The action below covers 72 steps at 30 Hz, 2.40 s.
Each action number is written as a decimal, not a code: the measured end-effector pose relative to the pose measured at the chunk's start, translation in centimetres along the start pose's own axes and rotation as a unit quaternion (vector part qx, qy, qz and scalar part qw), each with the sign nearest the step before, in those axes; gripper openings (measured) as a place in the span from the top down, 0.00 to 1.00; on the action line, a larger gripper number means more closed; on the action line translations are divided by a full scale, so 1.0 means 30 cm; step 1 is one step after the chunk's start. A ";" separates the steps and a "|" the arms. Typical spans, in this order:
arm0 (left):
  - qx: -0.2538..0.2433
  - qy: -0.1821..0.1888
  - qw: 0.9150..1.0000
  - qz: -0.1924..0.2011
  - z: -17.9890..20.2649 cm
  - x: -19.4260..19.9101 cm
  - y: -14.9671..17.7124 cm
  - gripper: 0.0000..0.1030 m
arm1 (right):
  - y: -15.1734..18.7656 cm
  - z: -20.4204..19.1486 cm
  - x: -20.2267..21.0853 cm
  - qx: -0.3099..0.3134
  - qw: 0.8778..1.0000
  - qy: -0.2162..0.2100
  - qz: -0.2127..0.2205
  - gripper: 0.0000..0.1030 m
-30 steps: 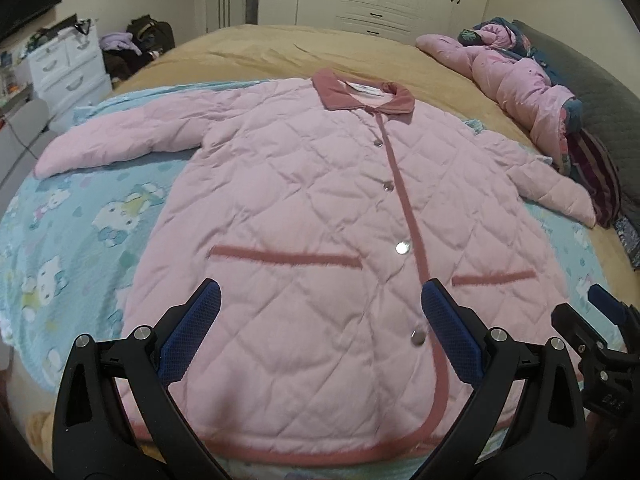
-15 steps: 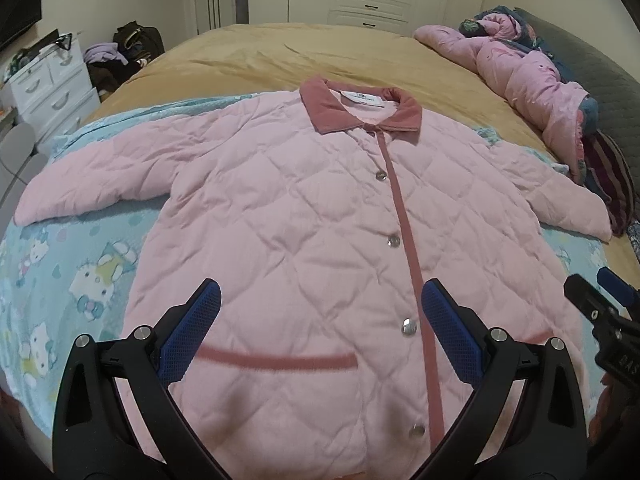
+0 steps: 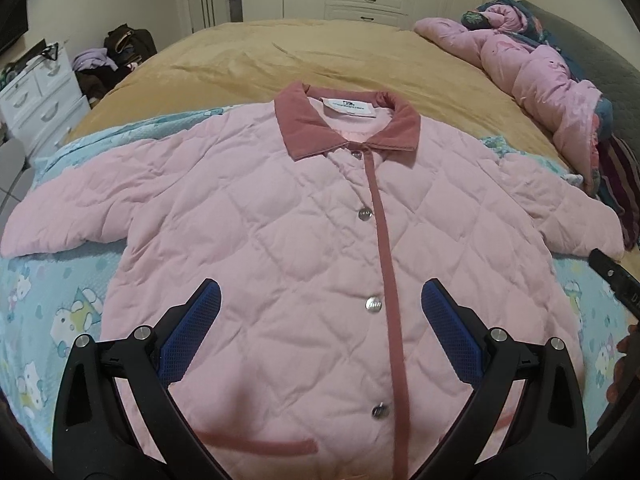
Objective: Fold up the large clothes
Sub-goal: 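Move the right tool to the jacket sleeve cuff and close on it, then lift the sleeve with the right tool and carry it across the jacket front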
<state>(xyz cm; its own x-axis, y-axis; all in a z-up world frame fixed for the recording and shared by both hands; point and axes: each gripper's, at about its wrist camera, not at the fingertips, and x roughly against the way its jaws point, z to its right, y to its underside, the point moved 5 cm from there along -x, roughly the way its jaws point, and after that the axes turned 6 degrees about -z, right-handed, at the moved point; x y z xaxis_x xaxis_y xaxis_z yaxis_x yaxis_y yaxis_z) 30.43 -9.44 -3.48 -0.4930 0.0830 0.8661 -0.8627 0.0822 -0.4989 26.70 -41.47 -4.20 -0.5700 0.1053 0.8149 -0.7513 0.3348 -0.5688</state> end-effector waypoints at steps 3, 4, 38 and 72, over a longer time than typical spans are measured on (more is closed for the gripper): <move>0.014 -0.003 1.000 -0.010 0.012 -0.042 -0.026 0.09 | -0.039 0.092 -0.038 -0.016 1.000 0.018 0.000 0.04; 0.014 -0.005 1.000 -0.009 0.014 -0.049 -0.030 0.09 | -0.050 0.127 -0.051 -0.023 1.000 0.021 -0.001 0.04; -0.020 -0.026 0.999 -0.016 0.120 -0.173 -0.128 0.09 | -0.198 1.033 -0.491 -0.396 0.918 0.002 0.004 0.07; 0.064 0.041 0.996 0.040 -0.130 0.131 -0.316 0.09 | -0.556 0.142 0.284 0.002 0.967 -0.058 0.248 0.85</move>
<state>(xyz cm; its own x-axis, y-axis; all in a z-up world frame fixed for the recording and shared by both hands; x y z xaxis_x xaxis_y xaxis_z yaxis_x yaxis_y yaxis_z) 37.13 -6.03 4.53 -0.5549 0.1656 0.8153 -0.8306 -0.0555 -0.5540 32.95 -50.15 11.75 -0.8936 0.1465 0.4244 -0.3775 0.2666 -0.8868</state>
